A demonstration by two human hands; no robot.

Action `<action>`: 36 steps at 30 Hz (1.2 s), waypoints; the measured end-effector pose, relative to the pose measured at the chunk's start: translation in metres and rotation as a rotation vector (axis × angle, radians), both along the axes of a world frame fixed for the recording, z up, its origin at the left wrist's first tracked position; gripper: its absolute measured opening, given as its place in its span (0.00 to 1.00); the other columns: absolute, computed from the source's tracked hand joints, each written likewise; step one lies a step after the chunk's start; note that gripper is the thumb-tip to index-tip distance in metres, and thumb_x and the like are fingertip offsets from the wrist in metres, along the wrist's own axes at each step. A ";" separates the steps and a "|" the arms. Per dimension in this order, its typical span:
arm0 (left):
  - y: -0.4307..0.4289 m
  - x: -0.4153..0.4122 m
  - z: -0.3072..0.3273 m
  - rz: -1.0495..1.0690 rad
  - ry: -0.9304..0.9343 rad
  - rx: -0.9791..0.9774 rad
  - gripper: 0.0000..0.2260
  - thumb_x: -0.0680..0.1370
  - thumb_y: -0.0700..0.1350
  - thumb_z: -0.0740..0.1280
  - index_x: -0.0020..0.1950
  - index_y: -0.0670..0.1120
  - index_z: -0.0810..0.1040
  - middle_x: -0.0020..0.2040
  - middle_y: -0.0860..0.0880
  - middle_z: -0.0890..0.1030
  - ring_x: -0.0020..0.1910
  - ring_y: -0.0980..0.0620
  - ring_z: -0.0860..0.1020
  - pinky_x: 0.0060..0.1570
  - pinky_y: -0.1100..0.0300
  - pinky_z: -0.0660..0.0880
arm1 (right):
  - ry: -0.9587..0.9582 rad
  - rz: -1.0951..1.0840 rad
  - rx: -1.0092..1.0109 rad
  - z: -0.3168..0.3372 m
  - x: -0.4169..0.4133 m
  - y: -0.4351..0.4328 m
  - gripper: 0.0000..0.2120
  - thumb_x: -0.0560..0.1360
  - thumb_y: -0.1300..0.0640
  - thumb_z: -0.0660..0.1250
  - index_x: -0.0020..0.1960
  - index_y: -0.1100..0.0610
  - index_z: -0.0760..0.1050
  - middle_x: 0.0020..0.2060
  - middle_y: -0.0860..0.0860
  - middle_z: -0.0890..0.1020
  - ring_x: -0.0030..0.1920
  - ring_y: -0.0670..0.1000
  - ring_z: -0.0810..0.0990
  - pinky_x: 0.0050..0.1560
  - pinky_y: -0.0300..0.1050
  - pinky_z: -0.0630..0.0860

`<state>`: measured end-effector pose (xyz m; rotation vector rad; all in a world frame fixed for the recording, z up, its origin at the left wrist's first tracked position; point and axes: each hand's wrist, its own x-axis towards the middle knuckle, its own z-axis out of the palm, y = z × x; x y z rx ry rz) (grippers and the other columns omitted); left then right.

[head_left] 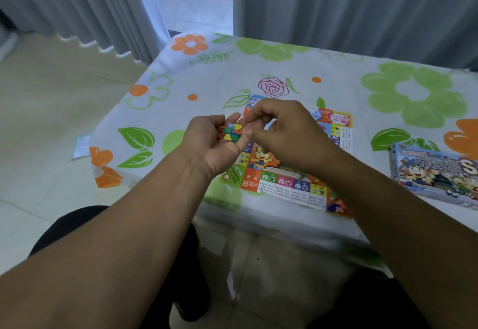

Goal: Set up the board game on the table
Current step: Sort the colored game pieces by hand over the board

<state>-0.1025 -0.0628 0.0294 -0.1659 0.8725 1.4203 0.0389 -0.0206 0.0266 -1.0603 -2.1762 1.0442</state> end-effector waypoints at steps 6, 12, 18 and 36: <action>-0.003 0.005 0.004 -0.061 0.089 -0.010 0.13 0.83 0.38 0.55 0.45 0.35 0.75 0.33 0.43 0.79 0.27 0.45 0.80 0.31 0.60 0.76 | -0.136 0.120 0.060 -0.003 -0.003 -0.004 0.06 0.74 0.58 0.71 0.50 0.53 0.81 0.39 0.45 0.82 0.44 0.48 0.82 0.47 0.47 0.77; 0.001 0.011 -0.008 -0.067 0.054 -0.019 0.12 0.82 0.37 0.56 0.42 0.36 0.74 0.34 0.42 0.77 0.30 0.47 0.79 0.28 0.63 0.78 | -0.194 0.098 0.137 -0.011 -0.008 0.003 0.06 0.76 0.55 0.70 0.52 0.53 0.80 0.42 0.48 0.81 0.45 0.51 0.79 0.45 0.45 0.74; 0.009 0.008 -0.016 -0.133 0.034 -0.039 0.13 0.83 0.37 0.56 0.43 0.34 0.76 0.33 0.40 0.81 0.29 0.46 0.82 0.25 0.61 0.76 | -0.170 0.090 0.095 -0.022 -0.006 0.009 0.06 0.75 0.56 0.73 0.49 0.56 0.78 0.40 0.48 0.81 0.40 0.50 0.81 0.44 0.50 0.78; 0.012 -0.013 -0.035 -0.153 0.097 -0.161 0.10 0.82 0.35 0.59 0.50 0.33 0.78 0.39 0.39 0.84 0.37 0.44 0.84 0.42 0.56 0.84 | -0.072 -0.240 -0.377 -0.022 0.029 0.017 0.01 0.76 0.65 0.72 0.45 0.61 0.81 0.31 0.56 0.82 0.28 0.49 0.82 0.30 0.41 0.79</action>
